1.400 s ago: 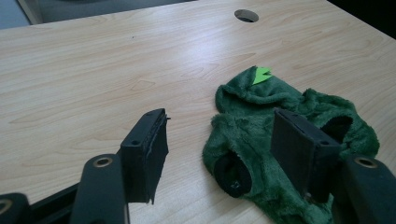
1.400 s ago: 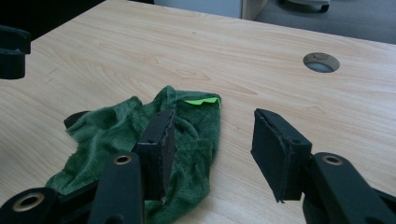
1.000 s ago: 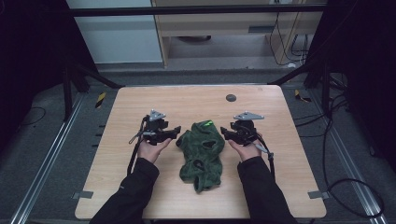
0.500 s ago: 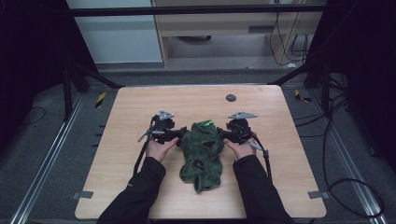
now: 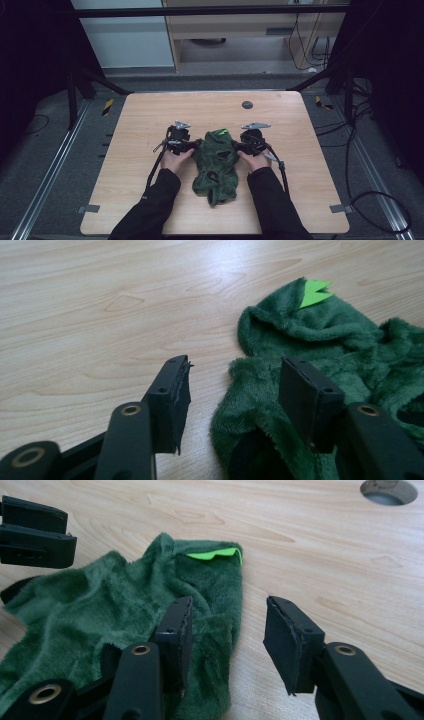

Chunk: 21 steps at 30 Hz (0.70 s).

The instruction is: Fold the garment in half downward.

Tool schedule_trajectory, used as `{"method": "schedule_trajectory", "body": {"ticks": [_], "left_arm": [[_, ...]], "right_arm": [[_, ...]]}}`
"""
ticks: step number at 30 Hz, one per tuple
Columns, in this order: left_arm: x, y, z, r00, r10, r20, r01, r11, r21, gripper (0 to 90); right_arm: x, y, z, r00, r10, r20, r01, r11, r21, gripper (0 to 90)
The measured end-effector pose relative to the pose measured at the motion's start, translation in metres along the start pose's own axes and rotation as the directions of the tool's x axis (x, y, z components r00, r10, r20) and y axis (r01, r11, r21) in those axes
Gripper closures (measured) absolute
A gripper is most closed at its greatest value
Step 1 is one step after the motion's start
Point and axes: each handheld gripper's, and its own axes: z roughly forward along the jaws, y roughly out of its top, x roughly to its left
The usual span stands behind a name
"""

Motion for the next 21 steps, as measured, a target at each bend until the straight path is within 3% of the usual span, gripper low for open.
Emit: {"method": "schedule_trajectory", "body": {"ticks": [21], "left_arm": [[0.002, -0.010, 0.019, 0.9999, -0.012, 0.011, 0.011, 0.9971, 0.075, 57.4]], "right_arm": [[0.001, -0.011, 0.020, 0.9997, 0.000, -0.025, 0.002, 0.996, 0.087, 62.2]]}}
